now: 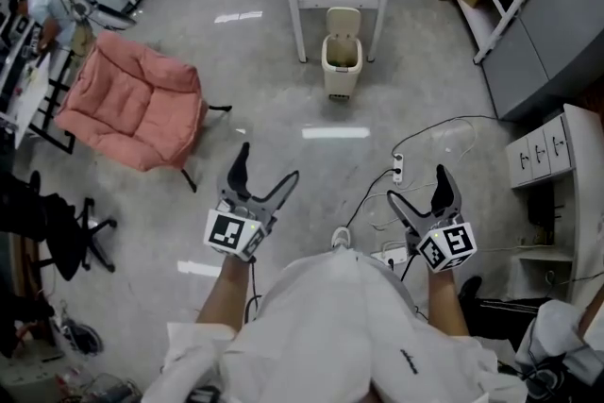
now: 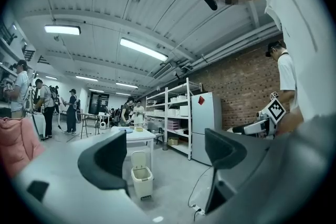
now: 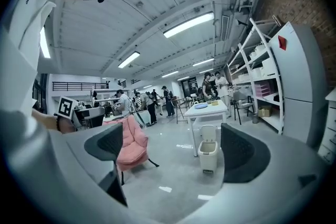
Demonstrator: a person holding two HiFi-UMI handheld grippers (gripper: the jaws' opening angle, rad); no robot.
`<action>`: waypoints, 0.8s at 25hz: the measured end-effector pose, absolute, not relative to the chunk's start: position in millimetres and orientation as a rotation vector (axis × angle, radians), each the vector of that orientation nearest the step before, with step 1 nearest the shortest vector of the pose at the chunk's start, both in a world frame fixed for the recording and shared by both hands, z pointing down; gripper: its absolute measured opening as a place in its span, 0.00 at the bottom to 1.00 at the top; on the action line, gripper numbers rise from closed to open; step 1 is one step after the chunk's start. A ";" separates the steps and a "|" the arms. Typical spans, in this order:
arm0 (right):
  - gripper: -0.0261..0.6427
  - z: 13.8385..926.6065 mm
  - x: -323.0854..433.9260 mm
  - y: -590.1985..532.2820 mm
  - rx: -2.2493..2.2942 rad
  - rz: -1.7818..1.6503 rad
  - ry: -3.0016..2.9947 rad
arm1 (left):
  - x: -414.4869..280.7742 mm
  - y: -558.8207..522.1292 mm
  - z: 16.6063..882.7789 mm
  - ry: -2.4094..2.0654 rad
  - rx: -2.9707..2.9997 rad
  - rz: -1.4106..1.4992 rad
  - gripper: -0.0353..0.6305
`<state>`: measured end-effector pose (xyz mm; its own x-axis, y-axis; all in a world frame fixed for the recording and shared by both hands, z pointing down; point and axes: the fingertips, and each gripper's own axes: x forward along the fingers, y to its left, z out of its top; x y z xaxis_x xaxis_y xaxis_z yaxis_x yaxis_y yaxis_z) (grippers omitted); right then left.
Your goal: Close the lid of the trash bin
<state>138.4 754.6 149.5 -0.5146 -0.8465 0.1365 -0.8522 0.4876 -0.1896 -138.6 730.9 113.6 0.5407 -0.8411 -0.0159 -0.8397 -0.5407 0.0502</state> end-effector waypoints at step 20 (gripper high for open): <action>0.89 160.9 152.4 660.7 1.347 0.451 -2.793 | -104.6 644.5 130.1 -1.485 2.660 -0.051 0.73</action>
